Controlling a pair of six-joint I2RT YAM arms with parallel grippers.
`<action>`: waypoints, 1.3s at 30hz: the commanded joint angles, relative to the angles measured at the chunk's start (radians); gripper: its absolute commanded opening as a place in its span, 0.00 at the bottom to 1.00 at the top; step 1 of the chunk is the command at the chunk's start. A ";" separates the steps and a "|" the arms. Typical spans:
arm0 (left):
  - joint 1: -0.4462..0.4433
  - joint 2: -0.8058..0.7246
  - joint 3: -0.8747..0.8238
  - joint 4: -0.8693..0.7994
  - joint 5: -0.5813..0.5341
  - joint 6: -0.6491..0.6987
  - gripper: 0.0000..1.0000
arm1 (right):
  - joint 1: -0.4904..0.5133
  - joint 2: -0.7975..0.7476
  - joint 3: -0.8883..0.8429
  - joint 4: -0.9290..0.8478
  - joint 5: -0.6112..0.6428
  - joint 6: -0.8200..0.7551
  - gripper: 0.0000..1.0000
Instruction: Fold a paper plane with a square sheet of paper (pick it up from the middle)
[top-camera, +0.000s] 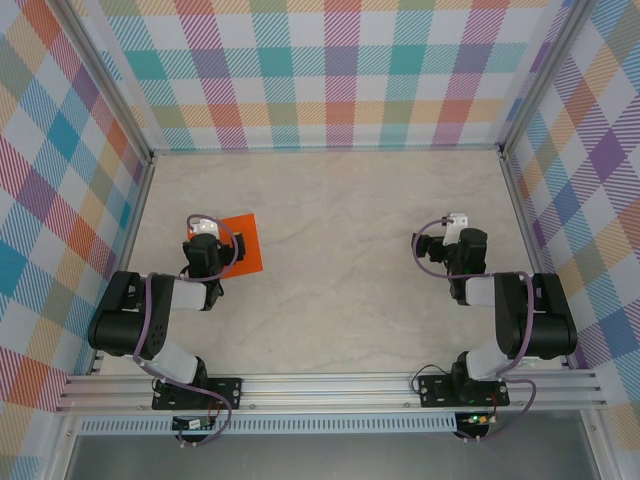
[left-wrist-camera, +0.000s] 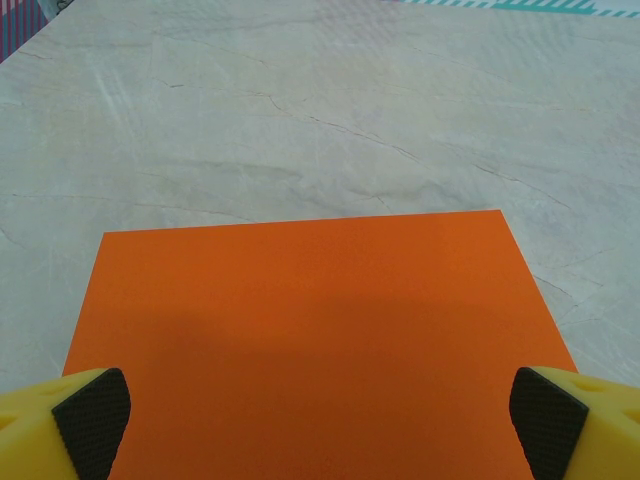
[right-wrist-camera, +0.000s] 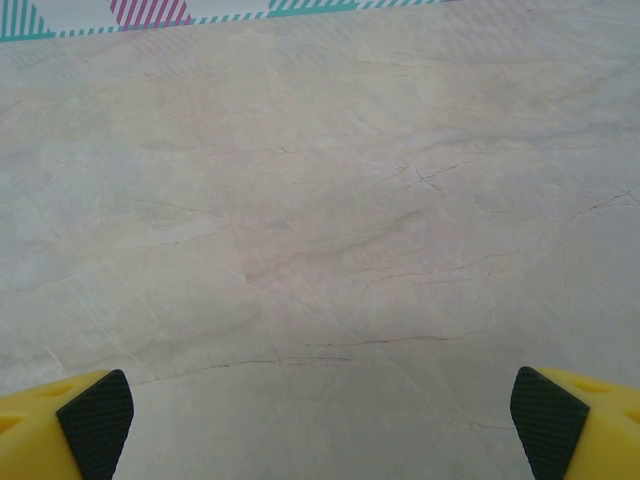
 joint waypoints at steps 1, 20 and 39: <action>0.007 -0.001 0.005 0.030 0.018 0.015 1.00 | -0.004 0.000 0.020 0.026 -0.024 -0.006 1.00; 0.025 -0.413 0.350 -0.992 -0.173 -0.508 1.00 | -0.002 -0.316 0.386 -1.008 -0.073 0.342 1.00; 0.067 -0.004 0.565 -1.059 0.453 -0.515 1.00 | 0.004 -0.464 0.219 -1.108 -0.524 0.449 1.00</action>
